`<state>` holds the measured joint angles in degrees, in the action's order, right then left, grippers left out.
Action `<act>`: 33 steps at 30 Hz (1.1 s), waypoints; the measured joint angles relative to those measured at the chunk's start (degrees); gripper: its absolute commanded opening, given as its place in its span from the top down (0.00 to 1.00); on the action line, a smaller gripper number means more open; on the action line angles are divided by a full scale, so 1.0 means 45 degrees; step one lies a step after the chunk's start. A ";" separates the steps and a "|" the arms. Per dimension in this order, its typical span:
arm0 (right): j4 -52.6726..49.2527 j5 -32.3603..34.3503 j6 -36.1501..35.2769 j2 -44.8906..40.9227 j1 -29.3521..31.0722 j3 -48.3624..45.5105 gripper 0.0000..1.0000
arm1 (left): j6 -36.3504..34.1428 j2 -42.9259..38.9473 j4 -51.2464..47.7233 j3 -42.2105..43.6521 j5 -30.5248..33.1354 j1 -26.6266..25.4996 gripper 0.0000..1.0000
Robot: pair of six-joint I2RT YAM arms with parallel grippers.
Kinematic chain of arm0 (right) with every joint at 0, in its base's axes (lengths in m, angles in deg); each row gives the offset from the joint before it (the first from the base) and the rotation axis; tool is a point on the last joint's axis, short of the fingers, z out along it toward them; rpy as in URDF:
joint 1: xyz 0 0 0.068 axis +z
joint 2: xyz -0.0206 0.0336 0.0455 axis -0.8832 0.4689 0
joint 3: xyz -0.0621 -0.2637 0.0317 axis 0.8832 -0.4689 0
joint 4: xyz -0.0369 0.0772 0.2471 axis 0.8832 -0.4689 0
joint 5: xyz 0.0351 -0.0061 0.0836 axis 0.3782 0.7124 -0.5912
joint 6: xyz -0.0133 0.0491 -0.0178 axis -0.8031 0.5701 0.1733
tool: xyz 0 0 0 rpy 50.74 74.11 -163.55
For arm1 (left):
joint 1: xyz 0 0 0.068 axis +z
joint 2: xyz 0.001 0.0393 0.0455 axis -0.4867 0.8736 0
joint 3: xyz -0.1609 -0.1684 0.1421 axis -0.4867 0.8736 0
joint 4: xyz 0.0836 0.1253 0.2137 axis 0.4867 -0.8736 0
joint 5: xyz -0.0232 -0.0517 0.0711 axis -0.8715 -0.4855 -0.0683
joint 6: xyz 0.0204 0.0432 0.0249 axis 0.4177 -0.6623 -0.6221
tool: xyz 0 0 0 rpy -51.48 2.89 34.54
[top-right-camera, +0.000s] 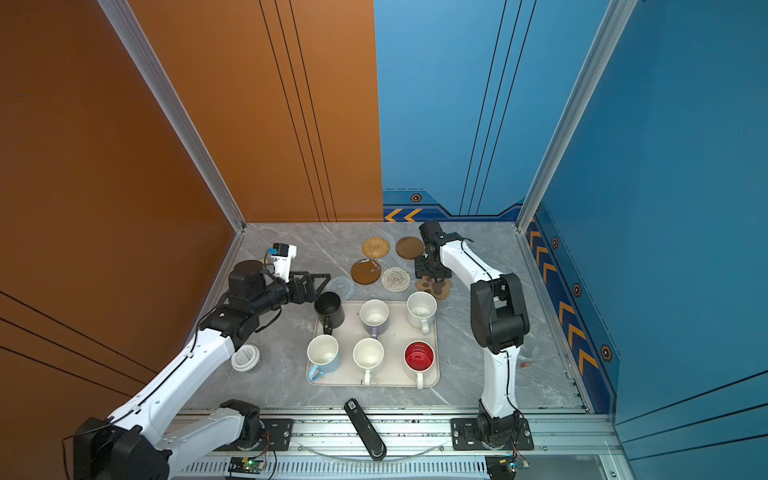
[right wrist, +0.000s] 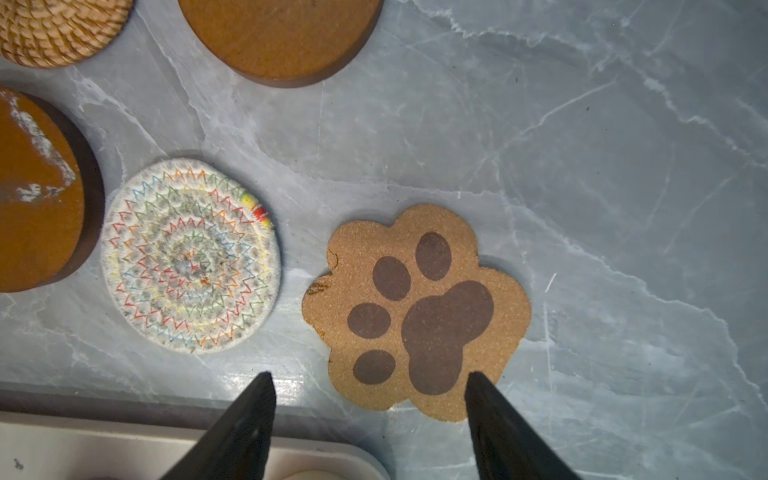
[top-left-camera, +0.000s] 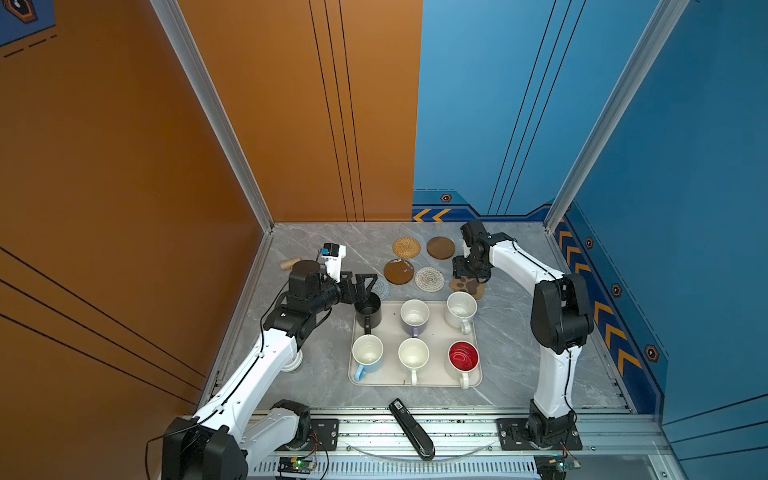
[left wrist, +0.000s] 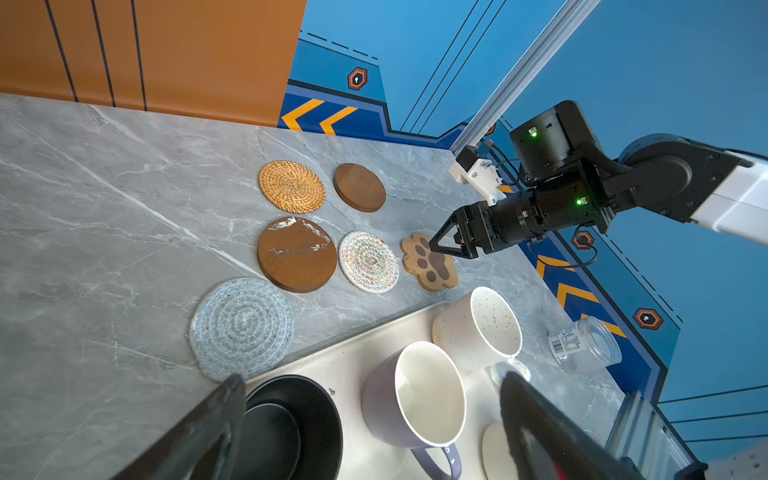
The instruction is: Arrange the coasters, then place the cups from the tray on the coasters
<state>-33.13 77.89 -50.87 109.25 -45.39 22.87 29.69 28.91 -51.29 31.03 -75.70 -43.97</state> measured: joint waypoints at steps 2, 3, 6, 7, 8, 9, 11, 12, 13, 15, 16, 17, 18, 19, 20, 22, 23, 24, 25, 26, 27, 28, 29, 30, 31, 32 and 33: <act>-0.0136 0.0044 -0.0005 0.0097 -0.0005 0.0000 0.30 | 0.0019 0.0189 -0.0019 -0.0136 0.0015 -0.0136 0.05; -0.0146 0.0058 -0.0005 0.0160 -0.0005 0.0005 0.30 | 0.0019 0.0282 -0.0024 -0.0209 0.0049 -0.0209 0.05; -0.0209 0.0044 -0.0015 0.0447 -0.0005 0.0005 0.31 | 0.0024 0.0602 -0.0117 -0.0447 0.0126 -0.0374 0.05; -0.0223 0.0019 -0.0015 0.0568 -0.0005 0.0005 0.30 | 0.0029 0.0704 -0.0136 -0.0525 0.0146 -0.0408 0.06; -0.0228 0.0000 -0.0015 0.0704 -0.0005 0.0005 0.30 | 0.0029 0.0816 -0.0185 -0.0602 0.0170 -0.0457 0.06; -0.0228 -0.0029 -0.0015 0.0850 -0.0005 0.0005 0.30 | 0.0029 0.0933 -0.0204 -0.0690 0.0199 -0.0505 0.06; -0.0228 -0.0083 -0.0044 0.1137 -0.0005 0.0005 0.29 | 0.0034 0.1098 -0.0253 -0.0831 0.0262 -0.0631 0.06; -0.0228 -0.0136 -0.0053 0.1243 -0.0005 0.0005 0.29 | 0.0044 0.1151 -0.0262 -0.0884 0.0296 -0.0685 0.06; -0.0228 -0.0199 -0.0058 0.1345 -0.0005 0.0005 0.29 | 0.0068 0.1200 -0.0287 -0.0957 0.0306 -0.0767 0.06; -0.0228 -0.0374 -0.0063 0.1457 -0.0005 0.0005 0.29 | 0.0078 0.1282 -0.0291 -0.1064 0.0379 -0.0889 0.06; -0.0223 -0.0408 -0.0073 0.1486 -0.0005 0.0005 0.28 | 0.0087 0.1321 -0.0291 -0.1093 0.0389 -0.0933 0.06; -0.0223 -0.0427 -0.0102 0.1506 -0.0005 0.0005 0.29 | 0.0107 0.1350 -0.0296 -0.1117 0.0389 -0.0971 0.06; -0.0223 -0.0452 -0.0112 0.1525 -0.0005 0.0005 0.28 | 0.0112 0.1389 -0.0296 -0.1132 0.0393 -0.1001 0.06; -0.0223 -0.0457 -0.0112 0.1525 -0.0010 0.0010 0.28 | 0.0112 0.1423 -0.0296 -0.1141 0.0432 -0.1035 0.06; -0.0223 -0.0457 -0.0117 0.1525 -0.0024 0.0010 0.28 | 0.0117 0.1447 -0.0296 -0.1146 0.0442 -0.1054 0.06; -0.0223 -0.0481 -0.0112 0.1530 -0.0044 0.0010 0.29 | 0.0112 0.1496 -0.0301 -0.1146 0.0500 -0.1112 0.06; -0.0223 -0.0500 -0.0112 0.1535 -0.0058 0.0010 0.29 | 0.0117 0.1511 -0.0301 -0.1151 0.0529 -0.1132 0.06; -0.0223 -0.0520 -0.0112 0.1540 -0.0078 0.0010 0.29 | 0.0112 0.1515 -0.0306 -0.1156 0.0534 -0.1137 0.06; -0.0223 -0.0568 -0.0107 0.1545 -0.0102 0.0010 0.29 | 0.0112 0.1515 -0.0311 -0.1166 0.0539 -0.1137 0.06; -0.0223 -0.0612 -0.0107 0.1545 -0.0126 0.0010 0.29 | 0.0117 0.1515 -0.0321 -0.1185 0.0578 -0.1137 0.06; -0.0223 -0.0665 -0.0107 0.1545 -0.0151 0.0010 0.29 | 0.0112 0.1515 -0.0340 -0.1214 0.0597 -0.1137 0.06; -0.0223 -0.0699 -0.0107 0.1545 -0.0175 0.0010 0.29 | 0.0112 0.1511 -0.0345 -0.1224 0.0627 -0.1146 0.06; -0.0223 -0.0714 -0.0102 0.1545 -0.0185 0.0010 0.29 | 0.0112 0.1511 -0.0345 -0.1234 0.0636 -0.1151 0.06; -0.0223 -0.0738 -0.0107 0.1545 -0.0199 0.0010 0.29 | 0.0107 0.1511 -0.0355 -0.1234 0.0680 -0.1171 0.06; -0.0223 -0.0743 -0.0102 0.1545 -0.0214 0.0010 0.29 | 0.0112 0.1511 -0.0384 -0.1234 0.0714 -0.1190 0.06; -0.0223 -0.0748 -0.0107 0.1545 -0.0228 0.0010 0.29 | 0.0112 0.1511 -0.0393 -0.1234 0.0724 -0.1195 0.06; -0.0223 -0.0767 -0.0102 0.1545 -0.0238 0.0010 0.29 | 0.0112 0.1511 -0.0398 -0.1234 0.0733 -0.1214 0.06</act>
<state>-34.14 74.43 -51.33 116.20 -46.46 22.91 30.19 35.71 -53.08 25.48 -72.40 -49.44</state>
